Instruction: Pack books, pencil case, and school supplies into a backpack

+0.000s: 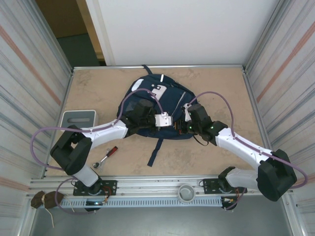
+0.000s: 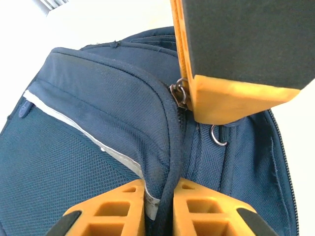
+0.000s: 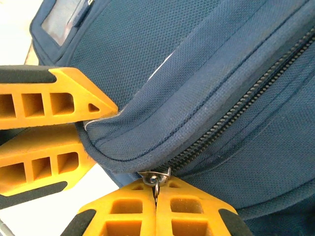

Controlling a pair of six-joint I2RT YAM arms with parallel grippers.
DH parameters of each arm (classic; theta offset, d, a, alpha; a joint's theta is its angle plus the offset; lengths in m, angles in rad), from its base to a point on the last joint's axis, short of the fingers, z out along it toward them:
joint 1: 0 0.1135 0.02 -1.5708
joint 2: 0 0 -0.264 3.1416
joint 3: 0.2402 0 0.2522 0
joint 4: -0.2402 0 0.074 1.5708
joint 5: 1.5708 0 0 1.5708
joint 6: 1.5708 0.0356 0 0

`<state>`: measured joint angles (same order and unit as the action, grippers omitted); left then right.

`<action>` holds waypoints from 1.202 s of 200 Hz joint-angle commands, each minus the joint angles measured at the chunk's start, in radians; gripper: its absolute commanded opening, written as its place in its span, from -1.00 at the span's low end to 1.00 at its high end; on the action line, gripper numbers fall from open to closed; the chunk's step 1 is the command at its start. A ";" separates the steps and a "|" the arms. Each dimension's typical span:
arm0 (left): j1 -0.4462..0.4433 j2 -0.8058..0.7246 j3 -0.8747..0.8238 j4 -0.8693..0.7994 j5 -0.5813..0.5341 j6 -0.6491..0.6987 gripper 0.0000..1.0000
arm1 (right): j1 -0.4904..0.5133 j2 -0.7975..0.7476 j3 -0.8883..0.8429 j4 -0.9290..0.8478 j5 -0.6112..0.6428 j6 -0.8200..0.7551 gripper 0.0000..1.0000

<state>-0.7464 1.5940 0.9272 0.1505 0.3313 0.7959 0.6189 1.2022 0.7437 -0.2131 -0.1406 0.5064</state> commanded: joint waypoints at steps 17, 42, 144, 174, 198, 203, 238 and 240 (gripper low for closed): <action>0.029 -0.039 0.001 -0.018 0.051 -0.017 -0.76 | -0.054 -0.035 0.048 -0.069 0.015 -0.113 -1.00; 0.058 -0.063 -0.024 -0.013 0.131 -0.043 -0.77 | -0.095 -0.027 0.069 -0.111 0.005 -0.174 -1.00; 0.122 -0.108 -0.118 0.071 0.288 -0.098 -0.75 | -0.188 0.071 0.152 -0.165 -0.045 -0.285 -1.00; 0.122 -0.109 -0.126 0.073 0.278 -0.112 -0.65 | -0.184 0.063 0.156 -0.150 -0.097 -0.274 -1.00; 0.096 -0.122 -0.112 0.063 0.256 -0.149 -0.35 | -0.165 0.048 0.138 -0.124 -0.105 -0.247 -1.00; 0.087 -0.125 -0.110 0.063 0.241 -0.153 -0.27 | -0.160 0.044 0.132 -0.118 -0.107 -0.240 -1.00; 0.017 -0.134 -0.096 0.058 0.140 -0.134 0.03 | -0.125 0.024 0.111 -0.085 -0.121 -0.202 -1.00; 0.012 -0.134 -0.094 0.058 0.135 -0.133 0.04 | -0.122 0.022 0.111 -0.083 -0.120 -0.201 -1.00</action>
<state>-0.6922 1.4895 0.8188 0.2214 0.5354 0.6628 0.4706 1.2682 0.8612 -0.3397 -0.2546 0.2657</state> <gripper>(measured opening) 0.497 0.050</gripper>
